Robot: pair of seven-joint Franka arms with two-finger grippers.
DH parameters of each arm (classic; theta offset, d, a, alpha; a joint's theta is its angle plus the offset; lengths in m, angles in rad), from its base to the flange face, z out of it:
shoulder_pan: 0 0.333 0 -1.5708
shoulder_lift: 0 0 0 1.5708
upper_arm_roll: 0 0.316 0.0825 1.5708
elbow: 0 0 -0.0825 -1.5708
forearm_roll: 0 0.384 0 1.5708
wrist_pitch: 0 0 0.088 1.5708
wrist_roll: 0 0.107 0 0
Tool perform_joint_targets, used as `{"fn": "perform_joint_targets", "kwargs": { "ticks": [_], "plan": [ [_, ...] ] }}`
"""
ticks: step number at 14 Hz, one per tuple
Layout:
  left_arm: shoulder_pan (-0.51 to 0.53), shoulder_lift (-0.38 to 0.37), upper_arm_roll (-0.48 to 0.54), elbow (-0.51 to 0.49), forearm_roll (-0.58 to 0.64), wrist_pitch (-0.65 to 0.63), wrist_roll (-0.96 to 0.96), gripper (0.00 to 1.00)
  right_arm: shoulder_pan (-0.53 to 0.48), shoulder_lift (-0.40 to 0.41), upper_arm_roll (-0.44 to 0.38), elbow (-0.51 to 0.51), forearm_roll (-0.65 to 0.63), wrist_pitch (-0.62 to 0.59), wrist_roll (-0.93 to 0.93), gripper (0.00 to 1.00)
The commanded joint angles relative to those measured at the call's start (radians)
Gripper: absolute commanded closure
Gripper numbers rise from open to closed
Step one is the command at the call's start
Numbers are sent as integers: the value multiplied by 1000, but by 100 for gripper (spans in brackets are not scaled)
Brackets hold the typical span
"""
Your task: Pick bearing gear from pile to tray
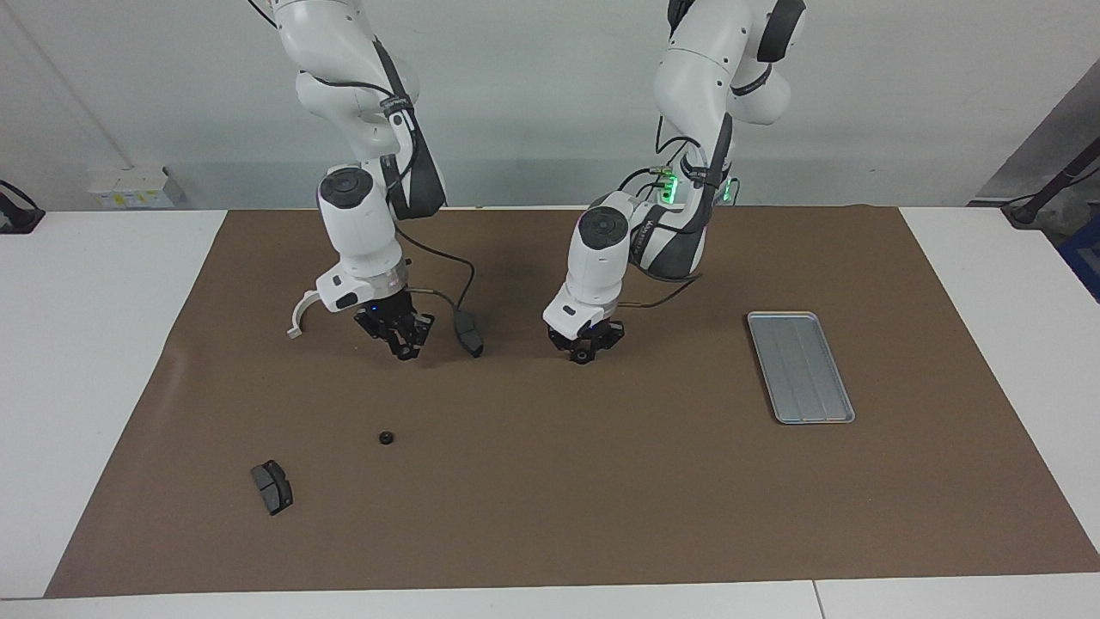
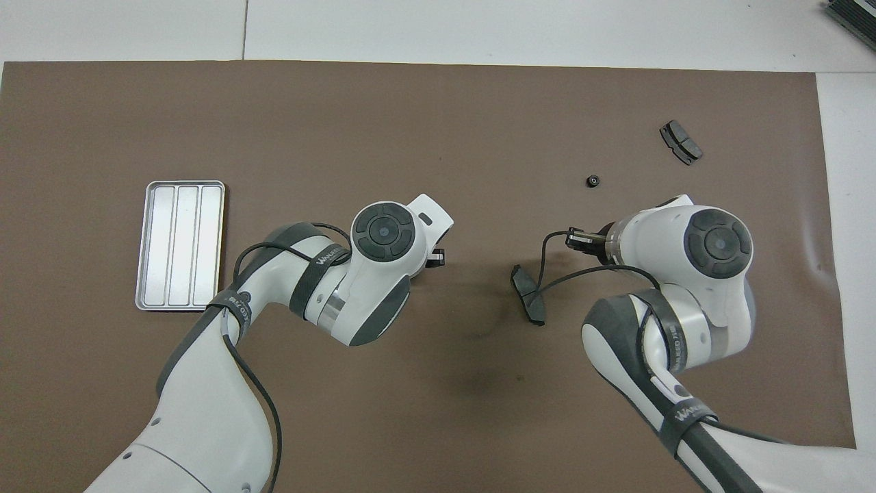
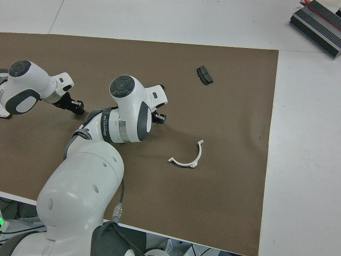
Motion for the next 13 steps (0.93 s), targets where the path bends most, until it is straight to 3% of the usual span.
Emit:
{"fn": "perform_joint_targets", "kwargs": {
  "ticks": [1, 5, 9, 13],
  "plan": [
    [72, -48, 4, 0, -6, -10, -1, 78, 48, 80, 4, 127, 23, -50, 100, 100],
    [207, -116, 4, 14, -6, -100, 50, 81, 129, 147, 2, 259, 23, -102, 237, 100],
    [371, -179, 6, 3, -11, -238, 366, 83, 238, 287, 1, 473, 1, -194, 370, 100],
    [532, -189, 10, -17, -11, -258, 647, 84, 338, 420, 1, 615, -71, -234, 530, 100]
  ]
}}
